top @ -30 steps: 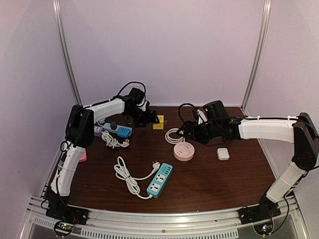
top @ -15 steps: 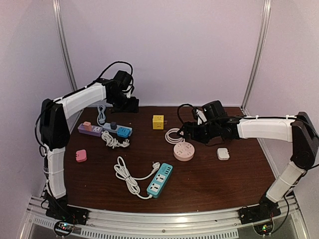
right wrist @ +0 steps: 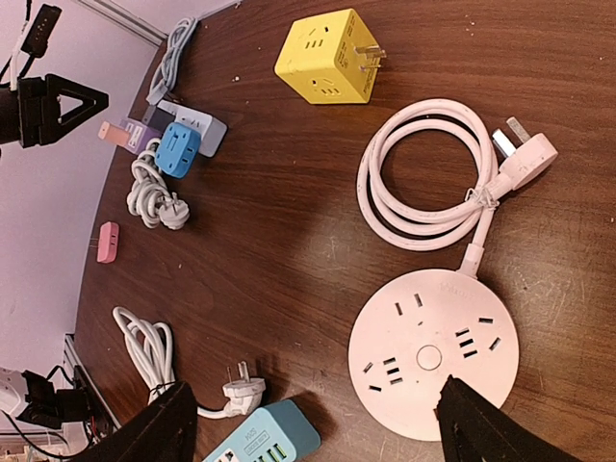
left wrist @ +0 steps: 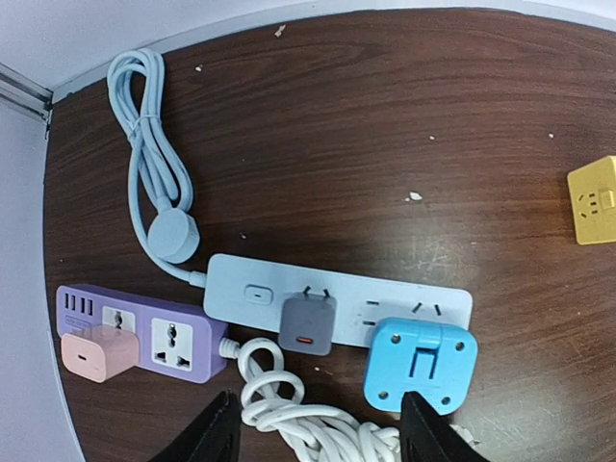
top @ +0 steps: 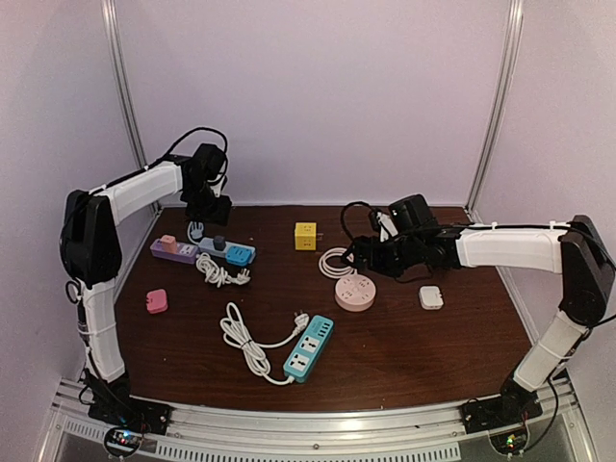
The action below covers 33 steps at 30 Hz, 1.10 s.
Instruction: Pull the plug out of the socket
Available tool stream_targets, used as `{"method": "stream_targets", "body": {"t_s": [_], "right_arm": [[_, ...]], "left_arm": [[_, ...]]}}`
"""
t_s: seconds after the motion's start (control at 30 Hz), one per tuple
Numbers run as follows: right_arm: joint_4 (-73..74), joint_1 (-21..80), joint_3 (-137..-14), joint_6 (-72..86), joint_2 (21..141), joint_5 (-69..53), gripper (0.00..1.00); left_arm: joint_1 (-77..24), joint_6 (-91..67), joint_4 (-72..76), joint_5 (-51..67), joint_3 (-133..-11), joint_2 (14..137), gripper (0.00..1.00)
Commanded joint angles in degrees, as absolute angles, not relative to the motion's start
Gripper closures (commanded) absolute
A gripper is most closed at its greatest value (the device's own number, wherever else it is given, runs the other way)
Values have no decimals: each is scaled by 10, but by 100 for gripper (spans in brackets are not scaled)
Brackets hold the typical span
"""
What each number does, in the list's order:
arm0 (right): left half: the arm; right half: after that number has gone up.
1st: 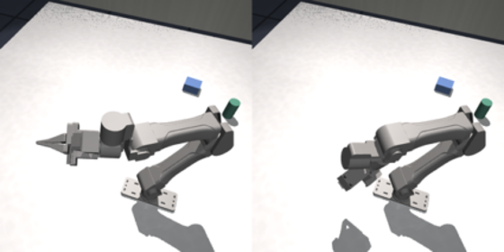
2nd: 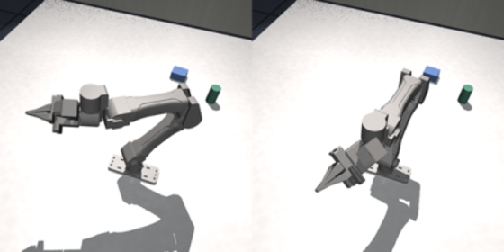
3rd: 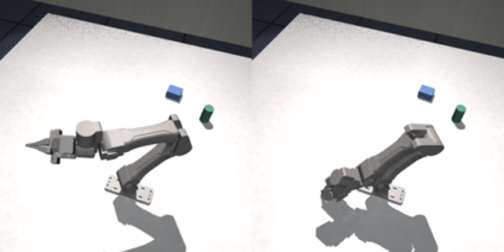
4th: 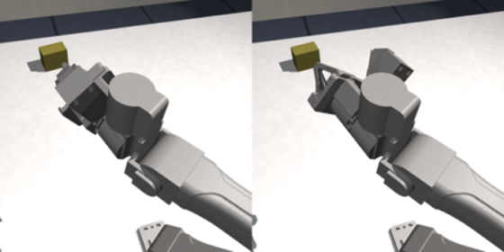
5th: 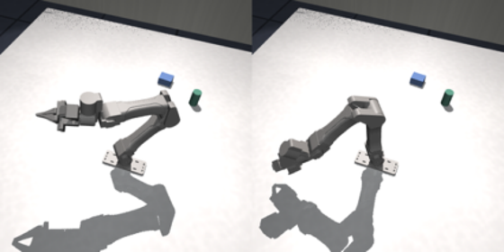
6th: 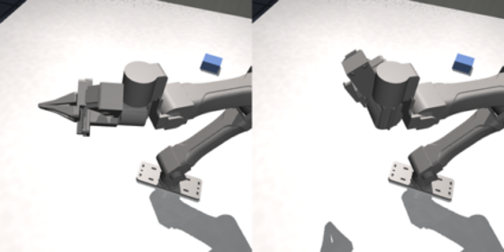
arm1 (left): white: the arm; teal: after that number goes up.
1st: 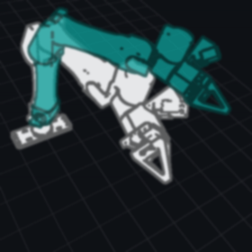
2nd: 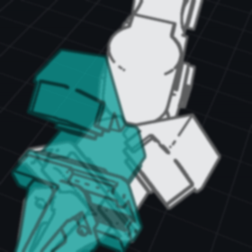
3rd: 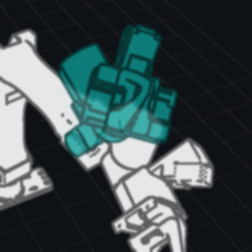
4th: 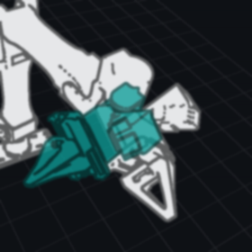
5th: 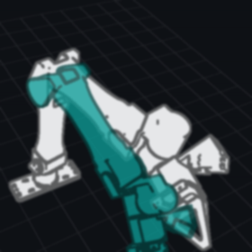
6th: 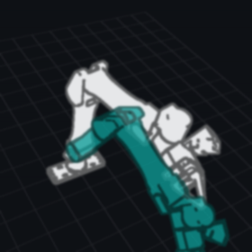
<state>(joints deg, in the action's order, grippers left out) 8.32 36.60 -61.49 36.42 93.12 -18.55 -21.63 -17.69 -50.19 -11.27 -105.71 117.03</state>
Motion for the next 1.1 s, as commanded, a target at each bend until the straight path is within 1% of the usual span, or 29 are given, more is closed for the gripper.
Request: {"method": "stream_targets", "body": {"t_s": [0.0, 0.13, 0.27, 0.5, 0.77, 0.8, 0.87, 0.93, 1.07], "right_arm": [[76, 366, -629, 363, 941, -192, 12], [74, 367, -628, 366, 940, -193, 12], [74, 367, -627, 367, 941, -193, 12], [77, 368, -624, 367, 941, -191, 12], [75, 370, -625, 369, 951, -192, 12], [74, 371, -625, 369, 952, -192, 12], [73, 371, -626, 370, 953, -192, 12], [72, 372, -627, 369, 955, -193, 12], [71, 373, -627, 370, 958, -193, 12]], "left_arm": [[-197, -140, -511, -69, -1098, 1218, 43], [-195, -130, -532, -62, -1130, 1254, 45], [-188, -142, -533, -64, -1133, 1272, 46], [-185, -143, -529, -66, -1138, 1299, 51], [-184, -141, -532, -39, -1144, 1311, 63], [-184, -142, -532, -40, -1142, 1310, 63], [-184, -141, -531, -50, -1138, 1310, 55], [-184, -139, -531, -52, -1135, 1310, 52], [-184, -140, -531, -64, -1131, 1310, 52]]}}
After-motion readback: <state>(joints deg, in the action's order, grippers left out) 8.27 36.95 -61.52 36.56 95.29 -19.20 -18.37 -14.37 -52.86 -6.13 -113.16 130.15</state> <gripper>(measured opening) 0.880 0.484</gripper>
